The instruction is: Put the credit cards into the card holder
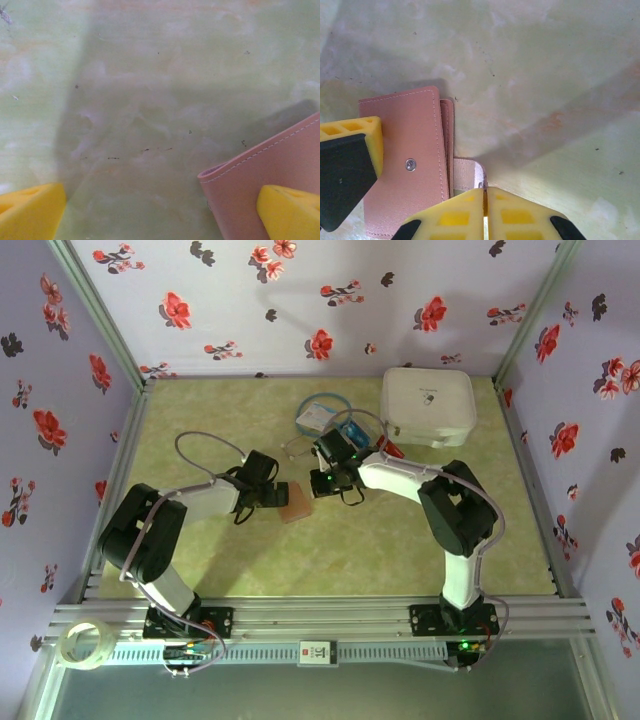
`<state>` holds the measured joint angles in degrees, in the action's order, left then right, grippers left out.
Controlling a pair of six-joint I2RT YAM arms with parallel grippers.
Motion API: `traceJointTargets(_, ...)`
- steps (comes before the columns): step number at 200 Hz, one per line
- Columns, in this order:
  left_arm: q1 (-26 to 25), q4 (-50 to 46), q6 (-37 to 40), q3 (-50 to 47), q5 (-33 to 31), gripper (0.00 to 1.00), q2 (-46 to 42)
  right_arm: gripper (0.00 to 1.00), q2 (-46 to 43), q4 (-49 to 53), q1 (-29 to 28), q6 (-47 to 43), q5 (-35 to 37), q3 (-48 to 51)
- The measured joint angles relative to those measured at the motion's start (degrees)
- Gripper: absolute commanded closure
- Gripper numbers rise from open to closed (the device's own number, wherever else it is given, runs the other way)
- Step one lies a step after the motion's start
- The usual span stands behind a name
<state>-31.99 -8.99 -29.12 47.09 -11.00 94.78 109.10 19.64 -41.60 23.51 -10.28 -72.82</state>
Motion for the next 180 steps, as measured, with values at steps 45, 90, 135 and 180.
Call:
traceJointTargets(45,0.00,0.20,0.00,-0.02,0.00,0.00,0.04,0.99,0.00,0.20,0.11,-0.28,-0.22,-0.44)
traceJointTargets(90,-0.02,0.85,0.00,-0.33,-0.02,0.00,0.04,1.00,0.00,0.42,0.11,-0.17,-1.16,-1.07)
traceJointTargets(135,-0.04,0.85,0.00,-0.33,-0.07,0.00,0.04,1.00,0.11,-0.76,-0.07,0.11,-4.66,-1.22)
traceJointTargets(180,-0.17,0.87,0.00,-0.35,-0.13,0.00,0.02,1.00,1.60,-2.19,-1.14,0.70,-6.73,-2.14)
